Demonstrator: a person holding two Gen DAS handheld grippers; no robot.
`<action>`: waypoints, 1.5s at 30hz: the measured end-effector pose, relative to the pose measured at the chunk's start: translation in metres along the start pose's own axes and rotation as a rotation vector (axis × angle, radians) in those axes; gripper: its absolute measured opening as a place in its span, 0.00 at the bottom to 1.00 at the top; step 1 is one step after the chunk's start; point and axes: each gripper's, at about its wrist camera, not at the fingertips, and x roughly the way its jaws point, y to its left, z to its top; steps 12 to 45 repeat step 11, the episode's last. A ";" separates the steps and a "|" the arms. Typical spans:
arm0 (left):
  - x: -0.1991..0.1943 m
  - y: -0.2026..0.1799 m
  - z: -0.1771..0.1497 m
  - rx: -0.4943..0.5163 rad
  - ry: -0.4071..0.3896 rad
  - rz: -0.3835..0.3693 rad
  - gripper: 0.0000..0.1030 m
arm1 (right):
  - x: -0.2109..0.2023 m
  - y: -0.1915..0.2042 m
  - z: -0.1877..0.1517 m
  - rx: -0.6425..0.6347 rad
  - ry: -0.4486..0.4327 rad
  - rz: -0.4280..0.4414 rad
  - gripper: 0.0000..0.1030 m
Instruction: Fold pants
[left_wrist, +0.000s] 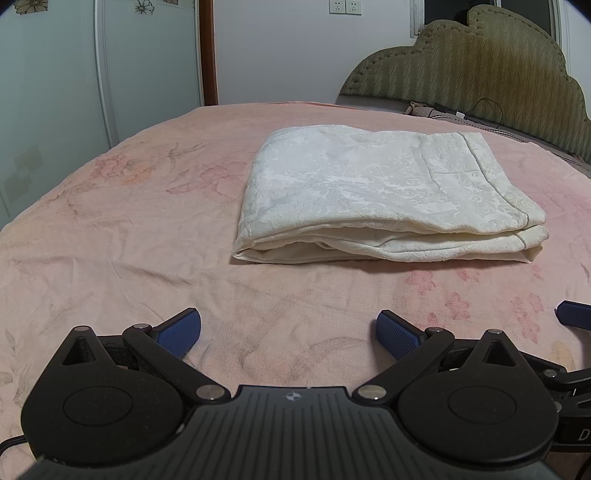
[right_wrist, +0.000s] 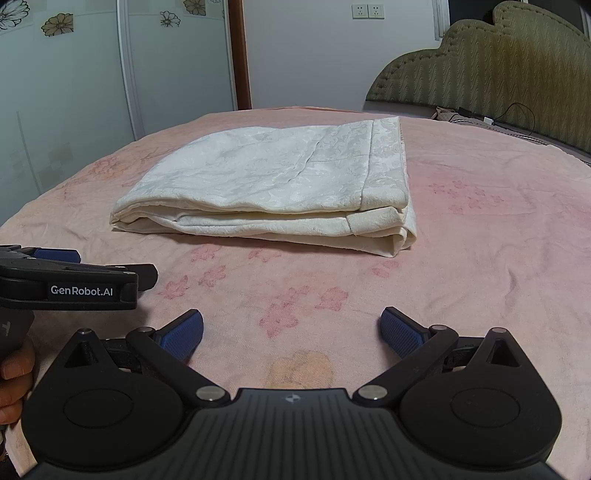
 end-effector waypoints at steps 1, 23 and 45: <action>0.000 0.000 0.000 0.000 0.000 0.000 1.00 | 0.000 0.000 0.000 0.000 0.000 0.000 1.00; -0.001 0.001 -0.001 -0.008 -0.006 -0.004 1.00 | 0.000 0.000 0.000 0.000 0.000 0.000 1.00; -0.001 0.001 -0.001 -0.008 -0.006 -0.004 1.00 | 0.000 0.000 0.000 0.000 0.000 0.000 1.00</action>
